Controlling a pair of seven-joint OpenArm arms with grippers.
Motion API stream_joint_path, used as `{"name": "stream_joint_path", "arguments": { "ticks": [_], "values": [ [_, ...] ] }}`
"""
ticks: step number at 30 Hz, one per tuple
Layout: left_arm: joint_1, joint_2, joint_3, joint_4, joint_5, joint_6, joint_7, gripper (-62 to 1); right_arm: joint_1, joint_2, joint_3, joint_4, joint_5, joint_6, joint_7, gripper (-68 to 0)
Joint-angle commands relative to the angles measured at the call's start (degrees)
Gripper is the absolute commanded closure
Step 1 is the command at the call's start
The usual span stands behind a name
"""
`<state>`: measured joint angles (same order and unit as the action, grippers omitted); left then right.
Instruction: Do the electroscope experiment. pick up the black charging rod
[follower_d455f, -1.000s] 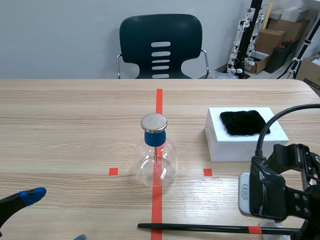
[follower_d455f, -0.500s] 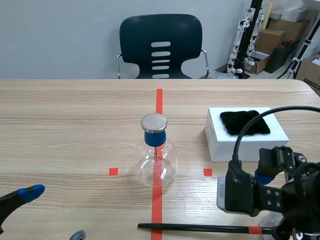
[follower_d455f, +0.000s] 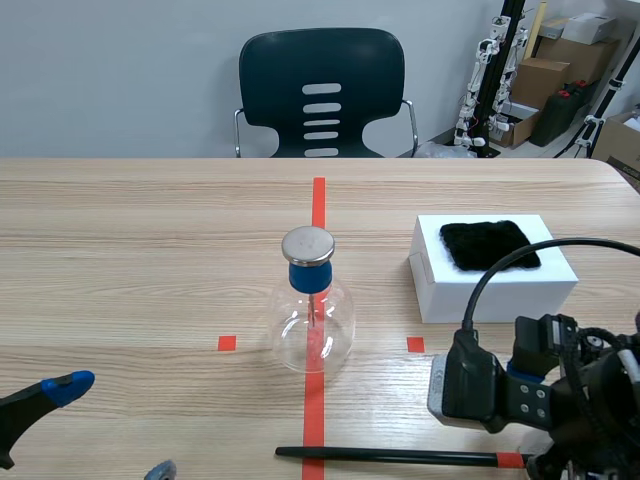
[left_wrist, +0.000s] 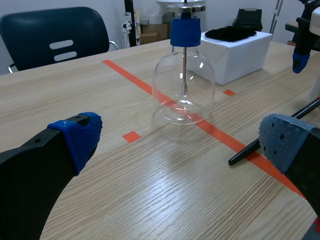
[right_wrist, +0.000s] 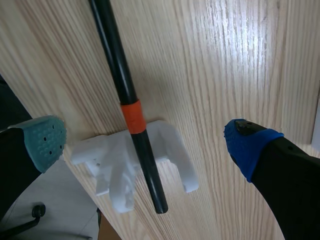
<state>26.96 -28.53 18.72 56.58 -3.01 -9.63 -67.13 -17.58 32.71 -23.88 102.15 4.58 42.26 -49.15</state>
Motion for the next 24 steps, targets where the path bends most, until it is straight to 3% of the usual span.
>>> {"name": "stream_joint_path", "arguments": {
  "ticks": [1, 9, 13, 24],
  "values": [
    [-0.81, 0.59, 0.42, -0.98, -0.35, -0.11, -1.05, -62.3, 1.79, 0.11, -1.7, -1.14, 0.15, 0.46, 0.02, -67.9],
    [-4.0, 1.2, 1.95, -6.32, -0.37, -0.11, -5.55, -62.3, 4.94, 0.15, -6.62, -4.35, -3.06, 0.46, 2.36, -67.9],
    [-4.83, 1.2, 1.95, -6.82, -0.37, -0.11, -5.49, -62.3, 4.92, 0.13, -6.69, -4.35, -2.99, 0.46, 2.36, -63.1],
    [-6.29, 1.22, 1.95, -7.78, -0.37, -0.15, -5.84, -62.3, 4.92, 0.33, -6.69, -6.05, -2.99, 0.46, 2.6, -62.9]
  ]
}}
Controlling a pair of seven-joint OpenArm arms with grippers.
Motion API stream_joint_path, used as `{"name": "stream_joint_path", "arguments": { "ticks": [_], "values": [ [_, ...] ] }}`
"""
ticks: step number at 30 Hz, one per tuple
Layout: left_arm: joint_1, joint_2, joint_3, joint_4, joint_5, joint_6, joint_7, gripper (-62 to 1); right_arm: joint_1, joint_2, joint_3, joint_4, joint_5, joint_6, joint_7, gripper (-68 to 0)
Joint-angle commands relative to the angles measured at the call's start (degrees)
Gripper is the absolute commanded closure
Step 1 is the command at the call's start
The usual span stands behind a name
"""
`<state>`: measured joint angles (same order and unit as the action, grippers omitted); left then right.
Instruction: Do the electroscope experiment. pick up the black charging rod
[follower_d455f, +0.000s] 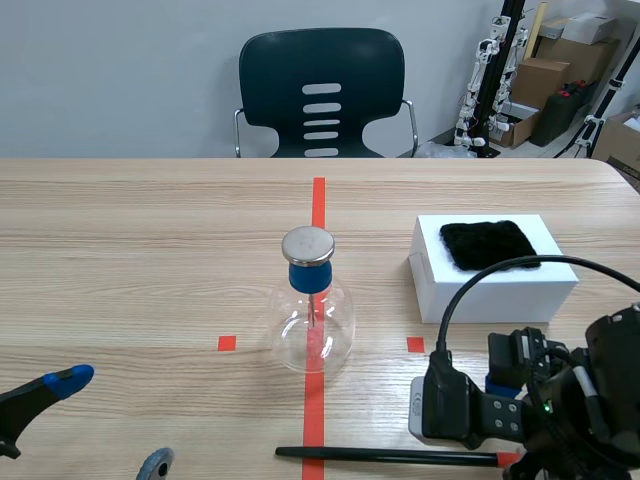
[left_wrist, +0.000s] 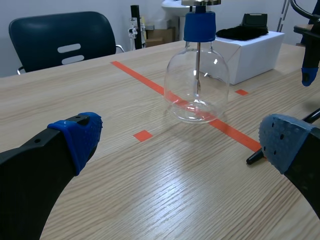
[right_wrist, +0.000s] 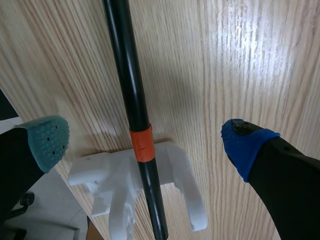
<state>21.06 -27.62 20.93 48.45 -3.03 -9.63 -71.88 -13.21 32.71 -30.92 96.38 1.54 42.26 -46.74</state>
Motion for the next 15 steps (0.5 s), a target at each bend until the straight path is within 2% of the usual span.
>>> {"name": "stream_joint_path", "arguments": {
  "ticks": [1, 5, 10, 15],
  "values": [
    [-0.63, 0.35, -0.24, 0.17, -0.31, -0.17, -1.53, -62.3, 0.55, 0.33, 0.35, -0.48, 0.04, 0.46, 0.52, -62.9],
    [-1.29, 0.74, -0.22, -0.83, -0.09, -0.2, -2.32, -62.3, 0.52, 0.31, 0.35, -0.76, 0.2, 0.46, 1.07, -60.6],
    [-1.44, 0.76, 0.22, -0.83, 2.64, -0.2, -3.39, -62.3, 0.55, 0.31, 0.35, -0.76, 0.22, 0.46, 1.07, -47.1],
    [-1.9, 0.74, 0.98, -0.83, 3.41, -0.13, -3.32, -62.3, 0.55, 0.31, 0.37, -0.76, 0.22, 0.46, 1.07, -37.6]
  ]
}}
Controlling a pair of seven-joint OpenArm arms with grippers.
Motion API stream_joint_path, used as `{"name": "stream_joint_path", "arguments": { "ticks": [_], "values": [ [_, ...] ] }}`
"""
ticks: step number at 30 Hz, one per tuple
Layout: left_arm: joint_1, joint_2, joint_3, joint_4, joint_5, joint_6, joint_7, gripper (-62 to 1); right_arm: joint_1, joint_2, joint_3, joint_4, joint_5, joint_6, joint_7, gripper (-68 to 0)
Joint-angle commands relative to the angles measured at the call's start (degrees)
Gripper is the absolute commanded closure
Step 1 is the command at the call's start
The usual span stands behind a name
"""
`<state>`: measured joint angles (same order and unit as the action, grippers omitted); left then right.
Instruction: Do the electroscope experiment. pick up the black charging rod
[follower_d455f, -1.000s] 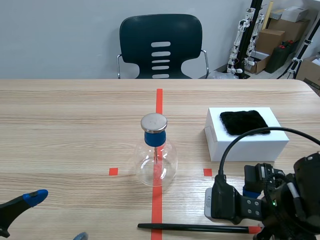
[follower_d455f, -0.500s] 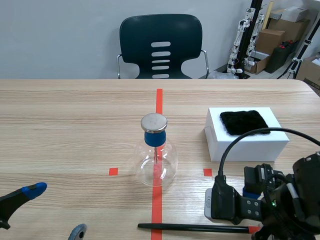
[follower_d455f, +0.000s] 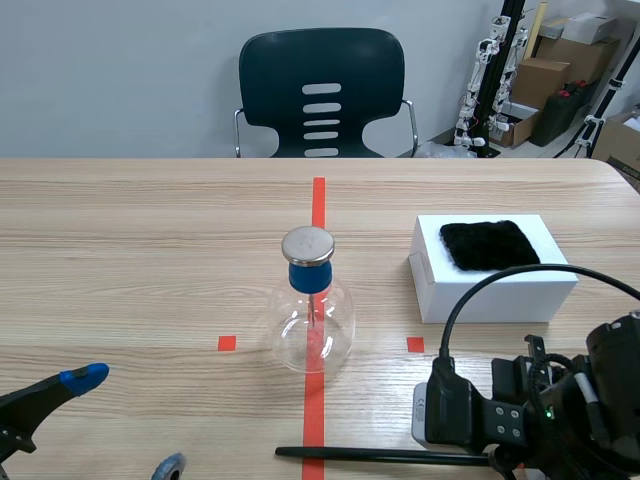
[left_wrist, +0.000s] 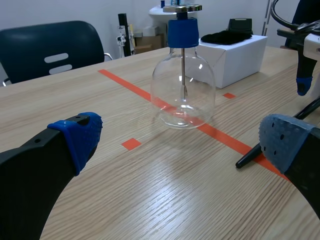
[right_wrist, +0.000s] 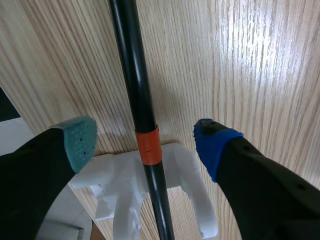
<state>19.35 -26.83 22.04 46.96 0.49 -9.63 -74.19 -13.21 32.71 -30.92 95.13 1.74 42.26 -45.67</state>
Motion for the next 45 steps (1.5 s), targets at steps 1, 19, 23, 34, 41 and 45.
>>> {"name": "stream_joint_path", "arguments": {
  "ticks": [1, 19, 23, 34, 41, 45],
  "values": [
    [-0.22, -0.04, -0.13, 0.66, 0.31, -0.15, -1.01, -62.3, 0.55, 0.31, 0.37, 0.48, 0.02, 0.46, -0.02, -36.3],
    [-0.48, -0.04, -0.13, 0.66, 3.61, -0.15, -0.81, -62.3, 0.55, 0.31, 0.37, 0.48, 0.0, 0.46, -0.09, -9.5],
    [-0.48, -0.02, -0.13, 0.66, 3.61, -0.15, -0.83, -62.3, 0.55, 0.31, 0.37, 0.48, 0.0, 0.46, -0.13, -1.5],
    [-0.48, 0.0, -0.13, 0.26, 3.58, -0.13, -1.49, -62.3, 0.55, 0.31, 0.37, 0.48, 0.0, 0.46, -0.31, -1.1],
    [-0.48, 0.15, -0.13, 0.26, 3.19, -0.11, -1.51, -62.3, 0.52, 0.28, 0.35, 0.48, -0.28, 0.46, -0.52, -1.1],
    [-0.48, 0.15, -0.13, 0.26, 3.19, -0.11, -1.49, -62.3, 0.52, 0.28, 0.35, 0.48, -3.13, 0.46, -0.17, -1.1]
  ]
}}
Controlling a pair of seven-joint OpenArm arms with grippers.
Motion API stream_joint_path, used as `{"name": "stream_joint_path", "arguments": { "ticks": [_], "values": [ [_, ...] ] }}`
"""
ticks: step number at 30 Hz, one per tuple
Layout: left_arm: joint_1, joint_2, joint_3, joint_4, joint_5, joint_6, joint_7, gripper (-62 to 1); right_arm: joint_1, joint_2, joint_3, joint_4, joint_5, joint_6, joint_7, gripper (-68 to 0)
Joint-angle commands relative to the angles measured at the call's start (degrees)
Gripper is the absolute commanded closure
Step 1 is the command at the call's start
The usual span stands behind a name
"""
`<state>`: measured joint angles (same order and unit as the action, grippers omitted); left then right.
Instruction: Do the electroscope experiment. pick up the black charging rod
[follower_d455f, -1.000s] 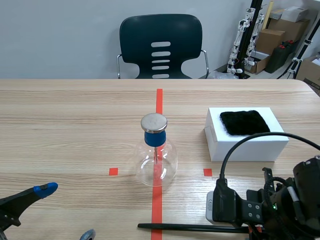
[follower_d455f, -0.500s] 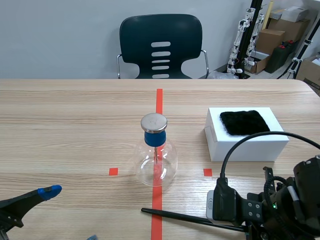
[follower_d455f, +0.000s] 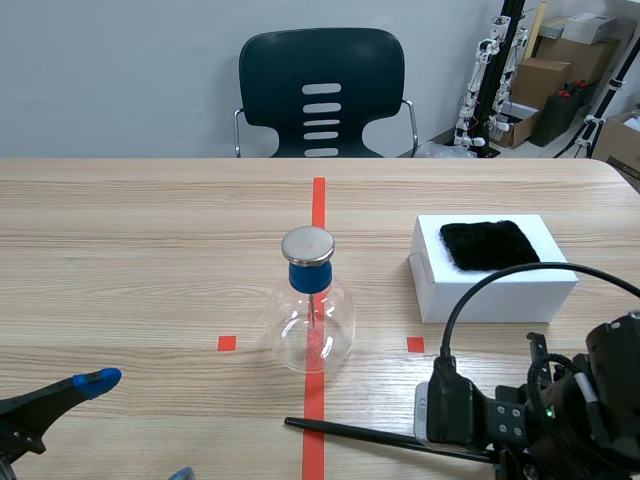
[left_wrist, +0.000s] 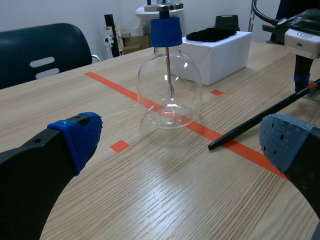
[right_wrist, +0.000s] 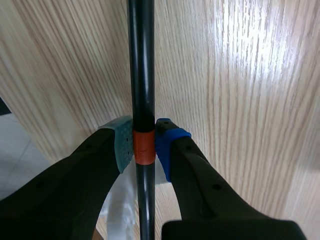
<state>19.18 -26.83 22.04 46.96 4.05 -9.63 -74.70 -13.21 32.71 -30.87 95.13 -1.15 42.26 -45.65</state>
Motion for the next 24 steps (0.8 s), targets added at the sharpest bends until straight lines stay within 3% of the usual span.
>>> {"name": "stream_joint_path", "arguments": {
  "ticks": [1, 11, 24],
  "values": [
    [-0.31, 0.15, -0.13, 0.26, -0.37, -0.11, -0.98, -62.3, 0.52, 0.28, 0.31, 0.48, -0.39, 0.46, -0.02, -1.1],
    [-0.31, 0.15, -0.13, 0.26, -0.37, -0.11, -0.96, -62.3, 0.48, 0.33, 0.31, 0.48, -6.12, 0.46, 5.07, -1.1],
    [-0.33, 0.28, -0.13, 0.28, -0.37, 0.09, -0.98, -62.3, -0.46, 3.54, -2.67, 0.66, -7.48, 0.46, 11.78, -1.1]
  ]
}}
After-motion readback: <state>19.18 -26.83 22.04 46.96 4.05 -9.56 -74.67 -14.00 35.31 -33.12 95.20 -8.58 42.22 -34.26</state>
